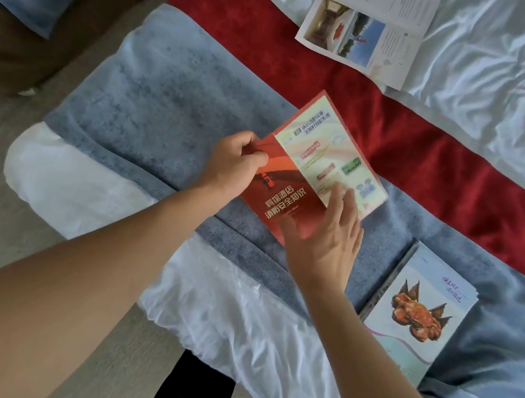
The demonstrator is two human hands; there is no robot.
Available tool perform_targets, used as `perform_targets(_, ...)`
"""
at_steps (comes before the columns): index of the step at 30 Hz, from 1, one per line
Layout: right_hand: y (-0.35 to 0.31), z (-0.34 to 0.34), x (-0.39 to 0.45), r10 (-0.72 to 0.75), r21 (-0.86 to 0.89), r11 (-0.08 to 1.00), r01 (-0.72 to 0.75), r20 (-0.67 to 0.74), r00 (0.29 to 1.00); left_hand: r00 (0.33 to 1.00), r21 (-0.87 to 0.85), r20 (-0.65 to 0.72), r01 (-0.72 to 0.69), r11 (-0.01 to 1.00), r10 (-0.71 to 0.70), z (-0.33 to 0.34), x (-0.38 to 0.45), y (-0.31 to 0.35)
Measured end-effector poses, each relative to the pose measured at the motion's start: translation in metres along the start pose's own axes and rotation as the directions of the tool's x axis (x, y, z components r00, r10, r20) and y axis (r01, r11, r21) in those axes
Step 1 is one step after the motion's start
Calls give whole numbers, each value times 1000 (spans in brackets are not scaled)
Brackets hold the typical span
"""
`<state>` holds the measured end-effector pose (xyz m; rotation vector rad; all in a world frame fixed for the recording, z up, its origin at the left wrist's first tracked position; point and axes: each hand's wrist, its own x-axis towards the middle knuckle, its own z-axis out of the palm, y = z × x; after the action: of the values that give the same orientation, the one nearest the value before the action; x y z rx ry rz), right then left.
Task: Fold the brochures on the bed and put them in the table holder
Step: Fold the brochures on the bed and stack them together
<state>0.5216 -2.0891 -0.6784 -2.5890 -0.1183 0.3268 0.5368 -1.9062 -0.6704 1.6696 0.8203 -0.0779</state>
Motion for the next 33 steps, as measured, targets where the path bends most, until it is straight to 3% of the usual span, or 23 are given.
perform_targets(3, 5, -5, 7, 192, 203, 960, -194, 28, 981, 993, -113, -58, 95, 989, -102, -1, 6, -2)
perform_targets(6, 6, -8, 17, 525, 493, 689, -532, 166, 835, 980, -178, -80, 164, 970, -180, -1, 10, -9)
perform_targets(8, 11, -8, 21, 618, 543, 559, -626, 230, 752, 979, -139, -90, 170, 976, -184, 0, 11, -15)
perform_targets(13, 17, -12, 25, 634, 594, 518, -616, 217, 743, 987, 116, -133, 105, 988, -89, -1, 15, -27)
perform_targets(15, 18, -14, 26, 626, 593, 543, -595, 187, 757, 990, 298, -123, -25, 954, 65, -2, 12, -28)
perform_targets(17, 19, -15, 27, 616, 605, 565, -561, 143, 775, 930, 575, -1, -301, 760, 369, -4, 10, -30)
perform_targets(19, 21, -17, 27, 610, 620, 582, -525, 93, 787, 822, 718, 170, -481, 503, 543, -5, 8, -29)
perform_targets(21, 24, -20, 29, 619, 646, 571, -506, 66, 783, 801, 731, 220, -514, 450, 558, -3, 6, -29)
perform_targets(24, 29, -25, 34, 640, 708, 492, -506, 100, 762, 848, 688, 201, -478, 546, 490, 3, 6, -31)
perform_targets(26, 30, -28, 38, 632, 707, 477, -523, 137, 763, 853, 698, 206, -471, 539, 480, 8, 7, -29)
perform_targets(33, 27, -31, 36, 562, 656, 522, -545, 217, 798, 687, 679, 530, -695, 237, 497, 45, 1, -11)
